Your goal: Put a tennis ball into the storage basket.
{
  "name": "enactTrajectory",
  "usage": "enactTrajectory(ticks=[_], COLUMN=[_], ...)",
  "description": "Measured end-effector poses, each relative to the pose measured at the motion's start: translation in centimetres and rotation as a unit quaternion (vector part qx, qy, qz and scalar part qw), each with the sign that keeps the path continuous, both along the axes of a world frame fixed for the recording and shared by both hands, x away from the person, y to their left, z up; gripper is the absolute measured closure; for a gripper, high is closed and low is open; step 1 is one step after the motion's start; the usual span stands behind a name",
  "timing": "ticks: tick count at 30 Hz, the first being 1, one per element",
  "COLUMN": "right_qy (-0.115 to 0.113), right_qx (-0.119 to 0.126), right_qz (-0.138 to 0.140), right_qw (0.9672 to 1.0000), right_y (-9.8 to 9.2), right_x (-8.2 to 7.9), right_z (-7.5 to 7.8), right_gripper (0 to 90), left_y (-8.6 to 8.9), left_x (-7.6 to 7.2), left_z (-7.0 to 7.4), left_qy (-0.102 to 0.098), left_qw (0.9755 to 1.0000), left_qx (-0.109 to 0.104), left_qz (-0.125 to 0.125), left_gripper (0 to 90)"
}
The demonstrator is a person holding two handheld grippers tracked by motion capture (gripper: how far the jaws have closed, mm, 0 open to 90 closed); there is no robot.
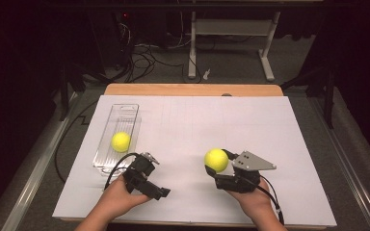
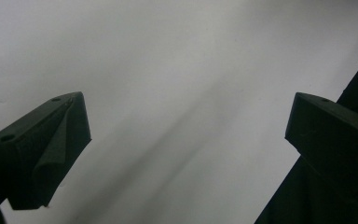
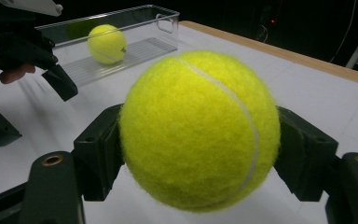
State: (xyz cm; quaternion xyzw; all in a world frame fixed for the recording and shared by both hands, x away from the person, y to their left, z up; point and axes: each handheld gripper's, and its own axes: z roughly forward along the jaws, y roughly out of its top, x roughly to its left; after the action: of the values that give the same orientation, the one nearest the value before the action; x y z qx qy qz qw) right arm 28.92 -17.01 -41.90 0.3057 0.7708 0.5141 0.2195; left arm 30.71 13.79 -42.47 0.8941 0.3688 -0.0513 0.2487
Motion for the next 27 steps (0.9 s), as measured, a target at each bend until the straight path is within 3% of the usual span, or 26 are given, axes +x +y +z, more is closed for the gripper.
enactTrajectory(ticks=[11, 27], right_qy=[0.000, 0.022], right_qx=[0.000, -0.013], right_qz=[0.016, 0.038], right_qw=[0.9999, 0.9990], right_y=[2.0, 3.9], right_x=[0.6, 0.4], right_z=[-0.2, -2.6], right_gripper=[27.3, 27.3], left_y=[0.0, -0.1], left_x=[0.0, 0.1], left_z=[0.0, 0.0], left_qy=[0.000, 0.003], left_qw=[1.0000, 1.0000], left_qx=[0.000, -0.003], left_qz=[-0.002, 0.001], left_gripper=[1.1, 1.1])
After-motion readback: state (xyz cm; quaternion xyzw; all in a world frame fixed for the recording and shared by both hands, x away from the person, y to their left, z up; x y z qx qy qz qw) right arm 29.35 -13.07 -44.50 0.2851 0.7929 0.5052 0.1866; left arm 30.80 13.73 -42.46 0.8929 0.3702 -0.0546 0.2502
